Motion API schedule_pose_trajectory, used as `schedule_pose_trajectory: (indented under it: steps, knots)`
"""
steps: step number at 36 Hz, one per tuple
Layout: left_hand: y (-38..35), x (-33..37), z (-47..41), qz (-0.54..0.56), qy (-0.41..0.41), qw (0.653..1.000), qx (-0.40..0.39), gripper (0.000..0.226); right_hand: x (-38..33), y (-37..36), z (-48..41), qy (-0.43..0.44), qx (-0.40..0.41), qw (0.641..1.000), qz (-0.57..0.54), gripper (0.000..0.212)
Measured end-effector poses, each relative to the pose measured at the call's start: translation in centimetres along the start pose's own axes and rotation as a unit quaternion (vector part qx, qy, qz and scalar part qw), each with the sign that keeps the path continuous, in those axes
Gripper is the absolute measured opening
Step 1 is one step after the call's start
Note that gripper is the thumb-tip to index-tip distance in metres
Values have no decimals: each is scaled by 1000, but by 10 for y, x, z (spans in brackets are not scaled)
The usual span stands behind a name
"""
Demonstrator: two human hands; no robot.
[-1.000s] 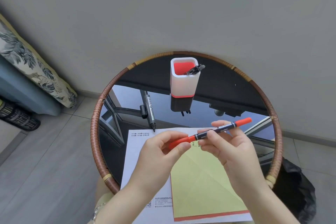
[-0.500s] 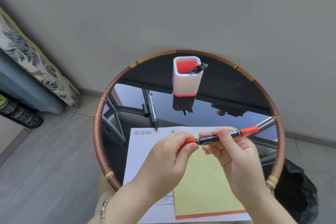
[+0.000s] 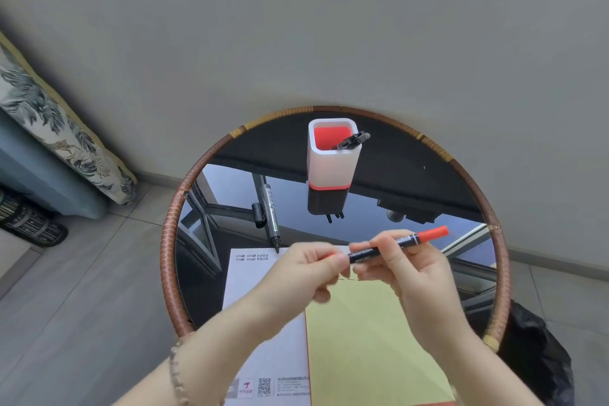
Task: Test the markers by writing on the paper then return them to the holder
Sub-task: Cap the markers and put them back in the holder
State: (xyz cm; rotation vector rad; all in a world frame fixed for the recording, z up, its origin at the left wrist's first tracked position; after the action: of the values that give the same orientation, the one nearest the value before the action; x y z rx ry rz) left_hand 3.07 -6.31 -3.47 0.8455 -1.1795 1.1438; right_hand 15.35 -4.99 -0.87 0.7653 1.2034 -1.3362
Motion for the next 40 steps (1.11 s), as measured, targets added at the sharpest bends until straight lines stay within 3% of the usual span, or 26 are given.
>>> schedule_pose_trajectory:
  steps: [2,7,10,13,15,19,24,30,35,37,40]
  knots:
    - [11,4,-11,-142,-60,987,50,22,9,2,-12,-48,21,998,-45,20]
    - [31,0,-31,-266,-68,958,75,14,11,0,-37,-85,65,994,5,14]
    - [49,3,-36,-353,-68,928,99,16,-24,2,-47,41,133,986,92,6]
    - [71,3,-33,-367,-60,918,135,21,-79,-3,-54,217,167,950,151,26]
    - [86,2,-30,-370,-55,912,168,22,-102,-8,-66,277,172,926,192,30]
    - [109,-3,-25,-372,-34,899,228,26,-105,-29,-114,235,154,905,319,6]
    - [126,-8,-28,-384,-18,887,254,39,-79,-39,-148,196,157,836,488,22]
    - [133,-24,-43,-415,10,881,228,52,-76,-34,-138,213,208,765,571,32]
    - [133,-36,-50,-433,27,877,207,52,-70,-39,-89,342,194,760,518,29]
    - [133,-38,-50,-440,24,875,201,50,-49,-42,-79,311,145,785,515,21]
    - [131,-37,-47,-452,4,870,196,43,-8,-51,-78,185,67,819,539,18]
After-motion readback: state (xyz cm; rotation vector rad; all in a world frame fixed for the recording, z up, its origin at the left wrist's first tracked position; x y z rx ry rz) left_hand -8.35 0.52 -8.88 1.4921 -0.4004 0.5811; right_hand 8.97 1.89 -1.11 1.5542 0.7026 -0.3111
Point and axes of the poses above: each hand's wrist, its own z-axis away from the middle knuckle, its own y-axis out of the back of the hand, x = y × z, the point moved 7 cm from there along -z, towards the middle knuckle, and after that the axes turned 10 degrees about -y, right-handed, at the moved point
